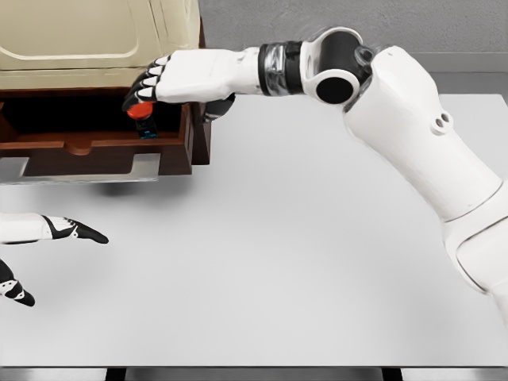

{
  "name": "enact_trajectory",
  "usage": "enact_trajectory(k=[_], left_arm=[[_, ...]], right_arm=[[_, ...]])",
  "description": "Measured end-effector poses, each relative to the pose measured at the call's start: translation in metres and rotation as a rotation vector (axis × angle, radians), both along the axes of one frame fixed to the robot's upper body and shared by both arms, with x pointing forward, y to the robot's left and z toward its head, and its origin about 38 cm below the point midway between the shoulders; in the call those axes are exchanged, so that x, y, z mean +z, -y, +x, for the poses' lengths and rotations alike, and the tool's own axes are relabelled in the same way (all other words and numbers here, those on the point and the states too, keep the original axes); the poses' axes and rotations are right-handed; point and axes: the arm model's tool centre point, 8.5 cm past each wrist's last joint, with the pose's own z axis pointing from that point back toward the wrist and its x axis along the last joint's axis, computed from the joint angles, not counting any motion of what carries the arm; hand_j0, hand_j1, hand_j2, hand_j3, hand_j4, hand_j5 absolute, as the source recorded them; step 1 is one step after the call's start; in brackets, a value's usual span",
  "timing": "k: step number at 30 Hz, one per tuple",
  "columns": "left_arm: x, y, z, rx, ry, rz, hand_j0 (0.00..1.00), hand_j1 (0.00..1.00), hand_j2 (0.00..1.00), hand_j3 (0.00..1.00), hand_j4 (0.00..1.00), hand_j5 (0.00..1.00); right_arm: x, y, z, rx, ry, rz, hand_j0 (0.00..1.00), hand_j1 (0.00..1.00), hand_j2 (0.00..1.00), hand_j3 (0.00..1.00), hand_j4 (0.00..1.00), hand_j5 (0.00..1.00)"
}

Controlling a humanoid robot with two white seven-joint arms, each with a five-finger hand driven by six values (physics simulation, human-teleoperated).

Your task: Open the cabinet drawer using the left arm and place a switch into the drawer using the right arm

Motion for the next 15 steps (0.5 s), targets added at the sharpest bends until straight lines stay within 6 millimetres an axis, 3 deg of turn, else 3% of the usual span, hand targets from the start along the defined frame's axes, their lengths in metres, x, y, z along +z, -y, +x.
enact_trajectory(k=[3, 5, 7, 9, 15], left_arm=[[0.0, 0.0, 0.0, -0.001, 0.001, 0.0, 1.0, 1.0, 1.0, 1.0, 1.0, 1.0], [0.0, 0.0, 0.0, 0.0, -0.001, 0.0, 1.0, 1.0, 1.0, 1.0, 1.0, 1.0], [-0.002, 0.0, -0.001, 0.0, -0.006, 0.0, 1.0, 1.0, 1.0, 1.0, 1.0, 1.0], [-0.002, 0.0, -0.001, 0.001, -0.007, -0.001, 1.0, 1.0, 1.0, 1.0, 1.0, 1.0], [-0.002, 0.0, -0.001, 0.001, -0.007, 0.0, 1.0, 1.0, 1.0, 1.0, 1.0, 1.0]], right_arm=[[-0.011, 0.12, 0.01, -0.217, -0.005, 0.03, 1.0, 1.0, 1.0, 1.0, 1.0, 1.0], [-0.026, 0.172, 0.006, -0.315, -0.026, 0.011, 1.0, 1.0, 1.0, 1.0, 1.0, 1.0], [-0.044, 0.199, 0.0, -0.366, -0.059, -0.005, 1.0, 1.0, 1.0, 1.0, 1.0, 1.0], [-0.046, 0.213, -0.003, -0.393, -0.063, -0.011, 1.0, 1.0, 1.0, 1.0, 1.0, 1.0], [-0.036, 0.239, -0.001, -0.45, -0.046, -0.023, 1.0, 1.0, 1.0, 1.0, 1.0, 1.0]])
